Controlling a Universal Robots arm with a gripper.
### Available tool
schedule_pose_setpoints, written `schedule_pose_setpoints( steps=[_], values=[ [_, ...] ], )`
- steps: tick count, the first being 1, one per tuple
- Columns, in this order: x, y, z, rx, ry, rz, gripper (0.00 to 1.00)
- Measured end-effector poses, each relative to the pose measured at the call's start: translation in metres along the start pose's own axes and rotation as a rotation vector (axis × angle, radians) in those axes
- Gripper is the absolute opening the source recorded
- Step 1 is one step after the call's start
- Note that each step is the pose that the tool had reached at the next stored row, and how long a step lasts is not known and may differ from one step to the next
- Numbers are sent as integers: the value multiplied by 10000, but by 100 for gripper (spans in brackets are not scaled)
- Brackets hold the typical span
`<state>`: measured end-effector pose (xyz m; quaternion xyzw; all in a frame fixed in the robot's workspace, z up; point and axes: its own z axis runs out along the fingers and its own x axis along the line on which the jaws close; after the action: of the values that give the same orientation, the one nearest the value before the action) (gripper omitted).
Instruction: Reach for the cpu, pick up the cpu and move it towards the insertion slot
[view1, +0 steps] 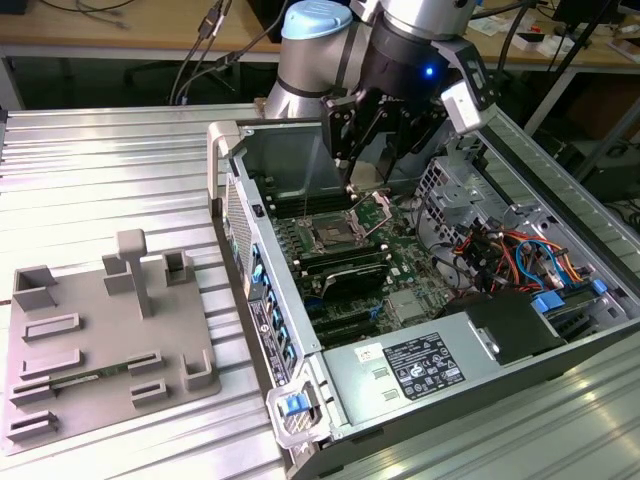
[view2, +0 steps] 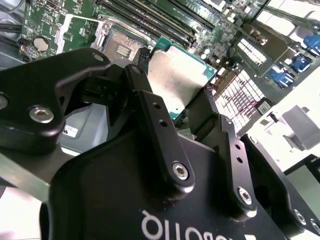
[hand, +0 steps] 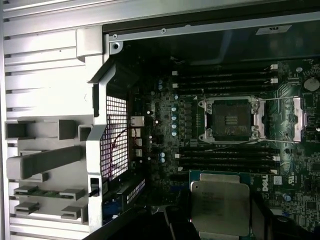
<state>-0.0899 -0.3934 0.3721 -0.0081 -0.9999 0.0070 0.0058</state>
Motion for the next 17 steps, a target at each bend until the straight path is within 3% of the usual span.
schedule_pose_setpoints(
  steps=[17],
  values=[
    [-10,83,29,-3,1,118,55]
  ],
)
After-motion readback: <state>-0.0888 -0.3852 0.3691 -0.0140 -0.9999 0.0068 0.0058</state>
